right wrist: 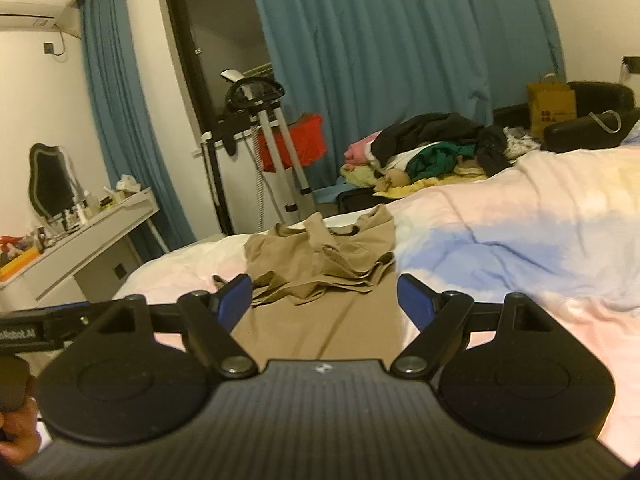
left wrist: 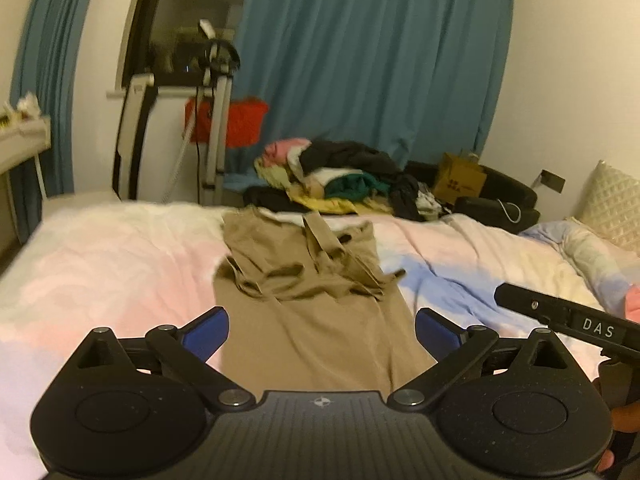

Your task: Fold clothes

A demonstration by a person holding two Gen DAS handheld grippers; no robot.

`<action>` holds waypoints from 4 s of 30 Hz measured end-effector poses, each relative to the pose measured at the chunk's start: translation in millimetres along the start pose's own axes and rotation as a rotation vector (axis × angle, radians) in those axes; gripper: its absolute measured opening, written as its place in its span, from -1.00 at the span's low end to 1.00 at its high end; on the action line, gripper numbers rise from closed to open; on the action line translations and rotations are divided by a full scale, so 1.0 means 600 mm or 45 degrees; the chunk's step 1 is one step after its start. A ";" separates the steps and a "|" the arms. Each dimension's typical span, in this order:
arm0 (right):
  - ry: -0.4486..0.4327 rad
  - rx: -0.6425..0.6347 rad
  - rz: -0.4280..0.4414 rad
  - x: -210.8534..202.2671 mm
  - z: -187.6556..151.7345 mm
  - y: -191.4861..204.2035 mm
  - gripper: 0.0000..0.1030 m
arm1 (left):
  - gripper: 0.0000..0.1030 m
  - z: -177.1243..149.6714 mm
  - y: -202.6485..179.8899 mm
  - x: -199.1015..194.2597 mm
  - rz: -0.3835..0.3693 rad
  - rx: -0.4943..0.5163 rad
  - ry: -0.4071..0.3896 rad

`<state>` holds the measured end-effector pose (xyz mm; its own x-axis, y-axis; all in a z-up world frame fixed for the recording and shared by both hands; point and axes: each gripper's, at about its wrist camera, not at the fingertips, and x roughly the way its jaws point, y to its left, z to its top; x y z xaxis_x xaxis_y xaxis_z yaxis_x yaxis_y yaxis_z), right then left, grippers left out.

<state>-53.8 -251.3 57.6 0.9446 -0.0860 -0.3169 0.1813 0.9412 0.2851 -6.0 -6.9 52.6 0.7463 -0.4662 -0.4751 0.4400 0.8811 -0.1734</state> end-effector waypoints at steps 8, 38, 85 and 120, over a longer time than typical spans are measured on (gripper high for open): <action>0.016 0.070 -0.074 0.007 0.000 -0.006 0.57 | 0.90 -0.044 0.074 0.078 -0.142 -0.449 0.317; 0.471 1.217 0.288 0.190 -0.189 -0.098 0.37 | -0.80 -0.123 0.210 0.208 -0.155 -1.234 0.290; 0.132 0.906 0.018 -0.125 -0.059 -0.047 -0.75 | -0.84 -0.005 0.081 -0.028 -0.216 -0.927 0.095; 0.356 0.116 0.067 0.162 -0.077 -0.026 0.39 | 0.72 -0.016 0.045 0.247 -0.062 0.018 0.258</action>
<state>22.4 -259.4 -19.5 0.8434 0.0676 -0.5330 0.1697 0.9078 0.3836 111.7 -51.8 -30.9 0.6091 -0.4815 -0.6302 0.4813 0.8560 -0.1887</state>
